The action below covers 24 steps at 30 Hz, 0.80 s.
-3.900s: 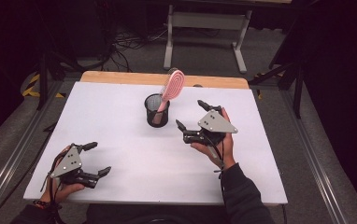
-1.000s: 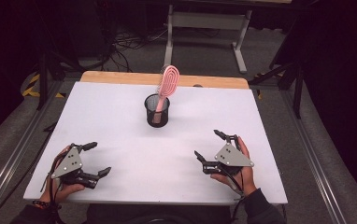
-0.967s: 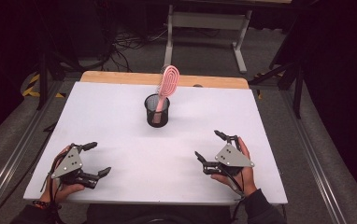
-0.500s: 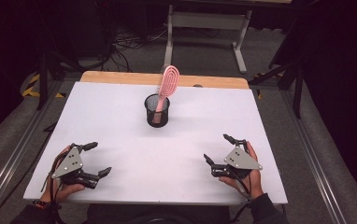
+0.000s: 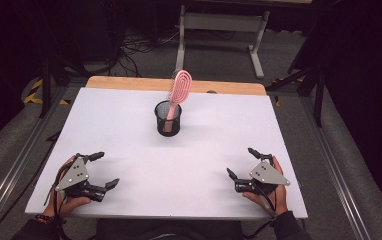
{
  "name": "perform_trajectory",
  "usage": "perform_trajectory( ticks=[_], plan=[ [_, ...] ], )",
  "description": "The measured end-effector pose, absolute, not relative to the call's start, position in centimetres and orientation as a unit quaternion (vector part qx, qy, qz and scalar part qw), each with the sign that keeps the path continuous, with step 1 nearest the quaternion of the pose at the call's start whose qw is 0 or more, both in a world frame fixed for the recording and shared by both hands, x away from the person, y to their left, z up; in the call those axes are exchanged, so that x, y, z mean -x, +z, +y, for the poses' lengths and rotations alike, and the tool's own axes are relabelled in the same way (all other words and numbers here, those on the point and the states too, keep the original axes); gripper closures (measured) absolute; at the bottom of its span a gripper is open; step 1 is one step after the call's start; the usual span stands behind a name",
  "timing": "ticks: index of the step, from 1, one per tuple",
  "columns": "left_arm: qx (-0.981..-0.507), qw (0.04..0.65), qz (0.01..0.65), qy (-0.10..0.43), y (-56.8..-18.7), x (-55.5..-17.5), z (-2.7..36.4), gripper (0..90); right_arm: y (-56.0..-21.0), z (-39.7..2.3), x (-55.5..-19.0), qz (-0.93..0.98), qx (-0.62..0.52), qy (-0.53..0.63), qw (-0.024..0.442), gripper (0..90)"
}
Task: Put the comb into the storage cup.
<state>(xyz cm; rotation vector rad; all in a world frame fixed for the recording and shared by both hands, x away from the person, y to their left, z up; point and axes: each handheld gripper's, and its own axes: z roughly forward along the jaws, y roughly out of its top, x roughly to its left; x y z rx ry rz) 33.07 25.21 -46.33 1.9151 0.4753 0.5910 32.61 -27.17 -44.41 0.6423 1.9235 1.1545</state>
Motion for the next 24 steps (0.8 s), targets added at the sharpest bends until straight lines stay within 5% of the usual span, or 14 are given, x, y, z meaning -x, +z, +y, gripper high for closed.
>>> perform_trajectory(
  ticks=[24],
  plan=[
    [-0.795,0.513,0.198,0.256,-46.2,-33.0,25.2,2.7,-45.2,-28.1,-32.6,0.757,-0.274,0.462,0.372,3.2]
  ],
)
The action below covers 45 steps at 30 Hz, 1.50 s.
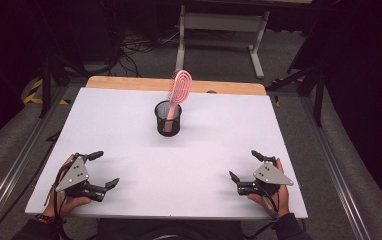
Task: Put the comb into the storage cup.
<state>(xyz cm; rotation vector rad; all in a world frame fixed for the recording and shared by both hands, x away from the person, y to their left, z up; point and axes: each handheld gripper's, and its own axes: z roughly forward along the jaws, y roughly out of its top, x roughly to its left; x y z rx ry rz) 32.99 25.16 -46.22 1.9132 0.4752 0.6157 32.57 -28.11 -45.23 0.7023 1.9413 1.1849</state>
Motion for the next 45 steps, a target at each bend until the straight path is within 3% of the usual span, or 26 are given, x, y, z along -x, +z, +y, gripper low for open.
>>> perform_trajectory(
  ticks=[45],
  plan=[
    [-0.785,0.527,0.213,0.248,-46.23,-33.43,25.70,2.9,-45.26,-27.58,-32.84,0.751,-0.284,0.464,0.373,3.5]
  ],
)
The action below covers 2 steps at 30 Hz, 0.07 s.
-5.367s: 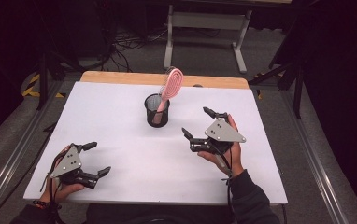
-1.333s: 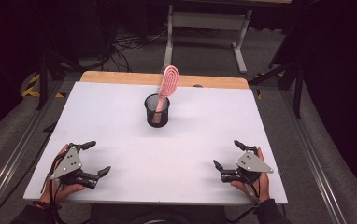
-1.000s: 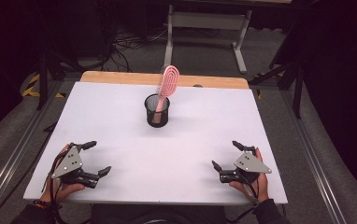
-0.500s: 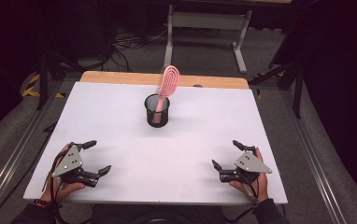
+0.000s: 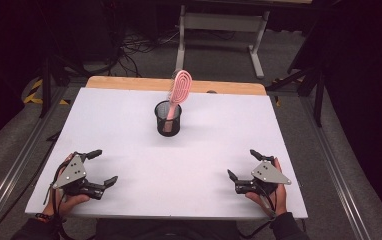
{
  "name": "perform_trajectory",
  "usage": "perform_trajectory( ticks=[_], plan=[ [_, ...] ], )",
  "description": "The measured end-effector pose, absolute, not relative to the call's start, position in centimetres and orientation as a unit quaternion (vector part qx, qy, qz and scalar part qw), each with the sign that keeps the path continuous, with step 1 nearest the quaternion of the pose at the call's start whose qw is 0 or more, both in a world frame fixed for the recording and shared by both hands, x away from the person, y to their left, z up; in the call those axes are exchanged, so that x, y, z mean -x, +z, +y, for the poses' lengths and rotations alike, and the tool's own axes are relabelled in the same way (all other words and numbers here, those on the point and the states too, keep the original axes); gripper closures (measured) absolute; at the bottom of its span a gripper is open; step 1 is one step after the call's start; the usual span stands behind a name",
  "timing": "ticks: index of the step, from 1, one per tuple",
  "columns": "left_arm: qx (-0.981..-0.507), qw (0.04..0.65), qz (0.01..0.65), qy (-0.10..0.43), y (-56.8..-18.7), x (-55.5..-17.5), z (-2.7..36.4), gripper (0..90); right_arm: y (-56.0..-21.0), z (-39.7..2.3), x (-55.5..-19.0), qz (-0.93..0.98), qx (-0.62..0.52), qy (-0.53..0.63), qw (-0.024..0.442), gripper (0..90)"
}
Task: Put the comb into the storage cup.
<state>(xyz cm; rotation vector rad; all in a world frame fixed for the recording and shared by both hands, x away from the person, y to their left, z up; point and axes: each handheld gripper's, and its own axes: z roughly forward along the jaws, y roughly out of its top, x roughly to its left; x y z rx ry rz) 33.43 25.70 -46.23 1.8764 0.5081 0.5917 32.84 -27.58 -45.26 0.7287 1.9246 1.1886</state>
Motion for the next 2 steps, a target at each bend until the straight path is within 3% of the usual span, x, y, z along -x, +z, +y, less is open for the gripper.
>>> perform_trajectory(
  ticks=[2],
  plan=[
    [-0.783,0.528,0.214,0.251,-46.07,-33.29,25.69,2.8,-45.18,-27.56,-32.92,0.750,-0.285,0.464,0.375,3.4]
  ],
)
